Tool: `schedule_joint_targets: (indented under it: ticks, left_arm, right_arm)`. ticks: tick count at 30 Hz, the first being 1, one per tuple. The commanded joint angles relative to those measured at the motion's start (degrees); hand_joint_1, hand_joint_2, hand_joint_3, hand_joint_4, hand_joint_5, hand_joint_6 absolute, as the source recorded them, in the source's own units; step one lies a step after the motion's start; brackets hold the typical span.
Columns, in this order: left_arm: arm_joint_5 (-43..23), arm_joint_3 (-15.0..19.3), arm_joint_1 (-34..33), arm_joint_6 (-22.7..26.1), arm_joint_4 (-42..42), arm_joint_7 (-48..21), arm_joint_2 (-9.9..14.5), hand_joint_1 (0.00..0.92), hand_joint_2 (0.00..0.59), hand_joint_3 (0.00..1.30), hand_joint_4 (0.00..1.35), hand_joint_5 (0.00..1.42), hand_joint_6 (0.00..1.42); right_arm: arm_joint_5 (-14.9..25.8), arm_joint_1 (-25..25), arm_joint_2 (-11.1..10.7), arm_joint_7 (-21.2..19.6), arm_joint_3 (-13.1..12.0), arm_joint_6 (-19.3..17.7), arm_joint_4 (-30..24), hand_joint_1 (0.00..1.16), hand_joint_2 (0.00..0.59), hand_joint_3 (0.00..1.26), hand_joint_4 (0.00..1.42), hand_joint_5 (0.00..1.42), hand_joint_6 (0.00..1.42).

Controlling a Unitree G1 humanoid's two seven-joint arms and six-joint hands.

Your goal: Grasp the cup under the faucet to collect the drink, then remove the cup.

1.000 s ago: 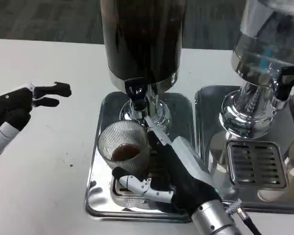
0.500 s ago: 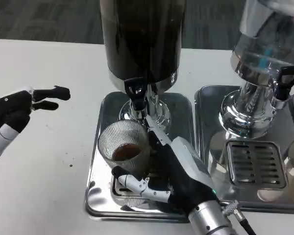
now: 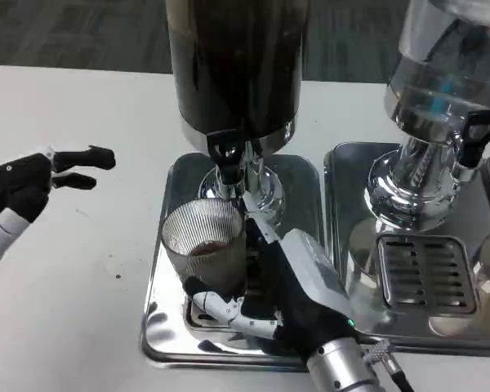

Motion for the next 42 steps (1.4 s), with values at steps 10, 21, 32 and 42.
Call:
schedule_joint_targets:
  ticks: [10, 21, 32, 42]
  left_arm:
    - [0.42, 0.63, 1.39, 0.77, -0.9, 0.8, 1.03, 0.0, 0.157, 0.42, 0.28, 0.22, 0.38]
    - [0.65, 0.96, 1.73, 0.28, -0.6, 1.41, 1.36, 0.0, 0.161, 0.42, 0.28, 0.23, 0.38]
    - [0.72, 0.97, 1.94, 0.24, -0.38, 1.62, 1.33, 0.0, 0.162, 0.41, 0.28, 0.24, 0.39]
    - [0.79, 0.77, 1.45, 0.31, 0.28, 1.38, 1.41, 0.0, 0.16, 0.4, 0.28, 0.25, 0.39]
  right_arm:
    - [-2.46, 1.46, 1.33, -2.82, 2.07, 1.72, 0.45, 0.59, 0.21, 0.17, 0.29, 0.5, 0.79]
    - [-3.73, 2.03, 2.25, -6.59, 2.4, 1.62, 1.24, 0.6, 0.225, 0.25, 0.39, 0.62, 0.95]
    - [-3.74, 2.69, 2.3, -9.53, 2.36, 0.73, 2.29, 0.63, 0.221, 0.32, 0.5, 0.73, 1.08]
    - [-2.59, 3.37, 2.32, -13.23, 1.6, -2.59, 3.63, 0.64, 0.226, 0.37, 0.55, 0.8, 1.14]
